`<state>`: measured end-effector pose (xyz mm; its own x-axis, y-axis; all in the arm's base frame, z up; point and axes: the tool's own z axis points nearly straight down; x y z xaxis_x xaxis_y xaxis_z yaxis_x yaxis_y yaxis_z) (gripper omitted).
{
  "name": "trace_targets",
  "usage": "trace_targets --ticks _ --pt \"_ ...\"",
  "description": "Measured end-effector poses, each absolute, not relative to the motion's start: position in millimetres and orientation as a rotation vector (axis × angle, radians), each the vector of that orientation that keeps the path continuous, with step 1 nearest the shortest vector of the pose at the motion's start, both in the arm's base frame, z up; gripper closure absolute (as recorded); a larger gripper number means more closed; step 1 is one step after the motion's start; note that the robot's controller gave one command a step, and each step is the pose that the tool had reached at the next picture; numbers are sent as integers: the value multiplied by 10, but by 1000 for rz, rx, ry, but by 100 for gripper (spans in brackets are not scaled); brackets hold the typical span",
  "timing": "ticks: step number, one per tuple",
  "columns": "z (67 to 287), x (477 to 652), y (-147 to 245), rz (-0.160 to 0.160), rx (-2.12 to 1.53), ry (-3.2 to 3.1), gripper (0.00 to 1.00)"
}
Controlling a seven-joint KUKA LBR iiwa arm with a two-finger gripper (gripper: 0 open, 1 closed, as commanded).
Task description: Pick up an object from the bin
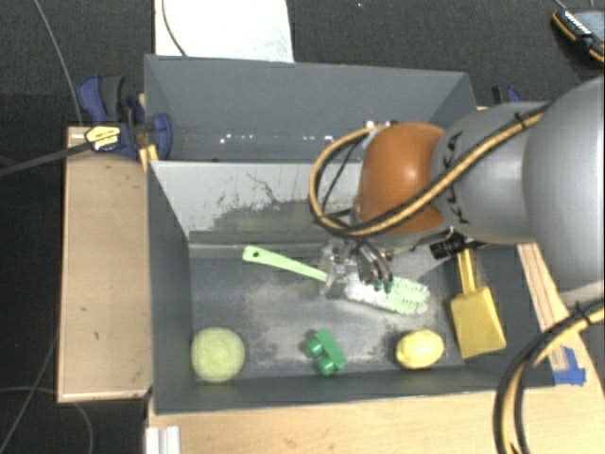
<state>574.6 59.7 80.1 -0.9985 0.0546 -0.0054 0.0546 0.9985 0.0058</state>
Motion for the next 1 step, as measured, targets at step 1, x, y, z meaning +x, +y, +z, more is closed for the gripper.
trace_targets --ticks 1 --pt "1083 5731 596 8 87 3141 100"
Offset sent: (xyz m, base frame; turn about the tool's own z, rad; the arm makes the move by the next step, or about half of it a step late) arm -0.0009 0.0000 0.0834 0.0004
